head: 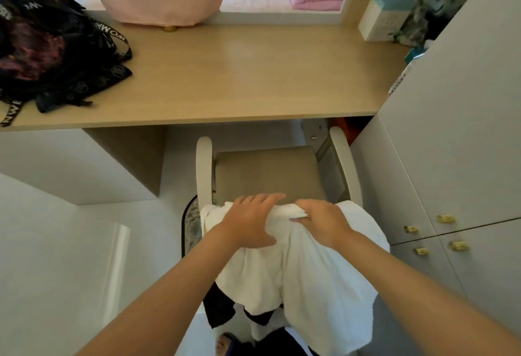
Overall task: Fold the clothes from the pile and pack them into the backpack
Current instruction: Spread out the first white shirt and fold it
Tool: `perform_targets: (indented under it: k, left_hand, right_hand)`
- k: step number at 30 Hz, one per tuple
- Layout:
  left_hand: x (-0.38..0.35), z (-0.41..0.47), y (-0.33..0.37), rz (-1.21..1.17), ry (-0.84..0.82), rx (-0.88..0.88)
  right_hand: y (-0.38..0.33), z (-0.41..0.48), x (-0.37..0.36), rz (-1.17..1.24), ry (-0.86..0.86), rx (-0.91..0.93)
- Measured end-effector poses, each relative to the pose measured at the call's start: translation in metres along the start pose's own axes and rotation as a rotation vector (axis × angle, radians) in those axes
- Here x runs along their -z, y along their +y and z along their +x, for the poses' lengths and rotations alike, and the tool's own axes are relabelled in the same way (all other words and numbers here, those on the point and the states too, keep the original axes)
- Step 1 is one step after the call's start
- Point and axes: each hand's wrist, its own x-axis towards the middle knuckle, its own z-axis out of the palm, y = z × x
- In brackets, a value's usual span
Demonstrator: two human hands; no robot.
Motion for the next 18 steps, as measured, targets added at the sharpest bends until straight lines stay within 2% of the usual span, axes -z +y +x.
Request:
perform_targets:
  k: [2, 4, 5, 9, 10, 15, 16, 18]
  left_hand:
    - [-0.002, 0.015, 0.005, -0.06, -0.011, 0.022]
    - [0.005, 0.027, 0.002, -0.088, 0.049, 0.053]
    - [0.012, 0.03, -0.001, -0.066, 0.066, 0.059]
    - [0.046, 0.036, -0.007, 0.044, 0.09, 0.068]
    - [0.055, 0.04, -0.007, 0.056, 0.115, 0.062]
    - [0.123, 0.059, -0.02, 0.065, 0.311, 0.129]
    - [0.14, 0.064, -0.027, 0.063, 0.315, 0.148]
    - [0.176, 0.074, -0.042, 0.074, 0.209, 0.201]
  right_hand:
    - [-0.005, 0.009, 0.004, 0.031, 0.096, 0.042]
    - [-0.007, 0.016, 0.009, 0.092, 0.143, 0.054]
    - [-0.002, 0.019, 0.012, 0.114, 0.109, 0.044]
    - [0.027, 0.028, 0.027, 0.025, -0.28, -0.081]
    - [0.03, 0.034, 0.03, 0.037, -0.299, -0.099]
    - [0.001, 0.084, 0.079, 0.074, -0.053, 0.015]
    - [-0.01, 0.097, 0.092, 0.089, -0.004, 0.05]
    - [-0.036, 0.124, 0.115, 0.116, 0.049, 0.108]
